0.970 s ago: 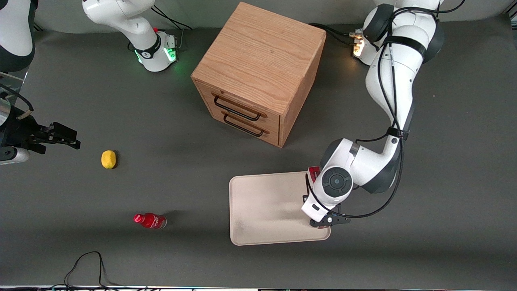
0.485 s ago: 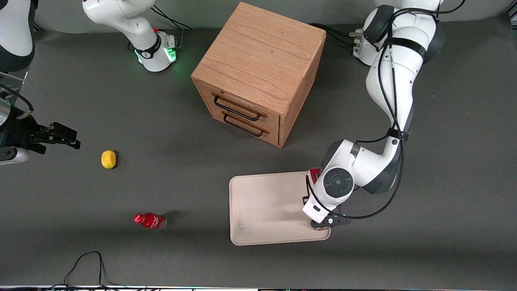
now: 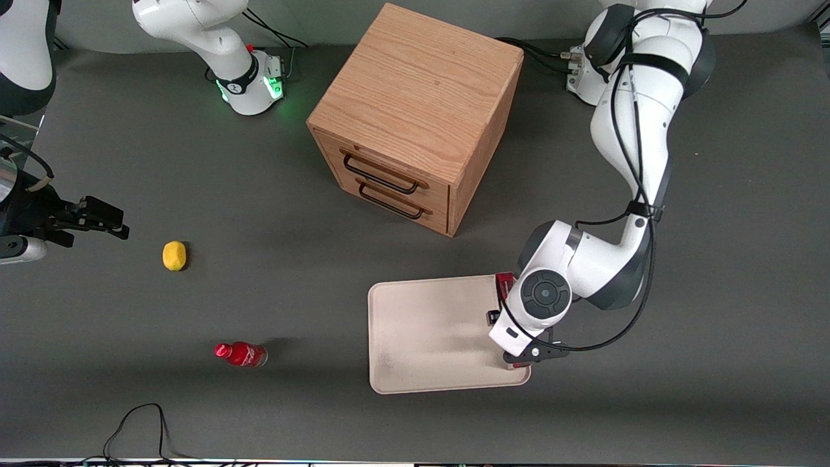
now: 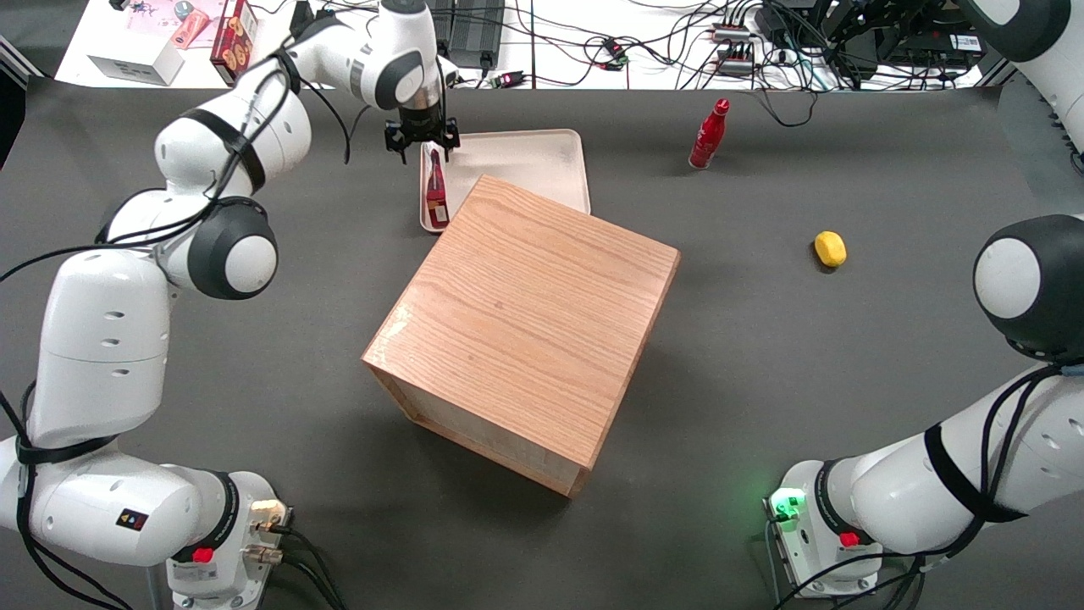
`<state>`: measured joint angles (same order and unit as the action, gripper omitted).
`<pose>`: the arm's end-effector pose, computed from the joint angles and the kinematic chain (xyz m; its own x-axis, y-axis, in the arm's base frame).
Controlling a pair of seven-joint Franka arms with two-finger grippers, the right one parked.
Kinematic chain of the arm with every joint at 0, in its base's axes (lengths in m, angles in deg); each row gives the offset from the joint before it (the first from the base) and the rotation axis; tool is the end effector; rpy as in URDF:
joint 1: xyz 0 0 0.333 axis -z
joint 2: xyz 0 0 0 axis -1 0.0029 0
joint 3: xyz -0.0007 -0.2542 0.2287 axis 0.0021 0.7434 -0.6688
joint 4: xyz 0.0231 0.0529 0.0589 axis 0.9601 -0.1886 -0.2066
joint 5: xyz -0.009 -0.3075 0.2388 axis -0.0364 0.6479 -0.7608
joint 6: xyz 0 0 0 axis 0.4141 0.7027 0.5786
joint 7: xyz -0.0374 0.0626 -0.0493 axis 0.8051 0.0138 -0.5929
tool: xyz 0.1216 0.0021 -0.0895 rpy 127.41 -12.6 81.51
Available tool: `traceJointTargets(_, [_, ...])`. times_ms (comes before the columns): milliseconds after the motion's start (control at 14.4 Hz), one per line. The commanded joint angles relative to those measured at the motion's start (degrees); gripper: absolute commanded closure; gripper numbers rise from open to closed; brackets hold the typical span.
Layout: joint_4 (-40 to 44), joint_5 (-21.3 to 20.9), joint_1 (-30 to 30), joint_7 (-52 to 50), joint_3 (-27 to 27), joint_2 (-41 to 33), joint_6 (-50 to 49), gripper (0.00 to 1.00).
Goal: Place red cookie box on tray
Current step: 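Open the left gripper, releasing the box lying on the tray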
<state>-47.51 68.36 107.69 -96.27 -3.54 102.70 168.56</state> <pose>0.7180 -0.3207 0.2589 0.9912 0.1235 -0.0471 0.1192 -0.9893 -0.0845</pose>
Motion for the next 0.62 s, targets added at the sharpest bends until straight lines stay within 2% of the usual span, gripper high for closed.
traceJointTargets(0, [-1.2, 0.3, 0.2, -0.7, 0.2, -5.9, -6.1, 0.00])
traceJointTargets(277, [-1.4, 3.4, 0.2, -0.4, 0.2, -15.2, -14.3, 0.00])
traceJointTargets(554, [-1.5, 3.8, 0.2, 1.6, 1.1, -23.5, -19.8, 0.00])
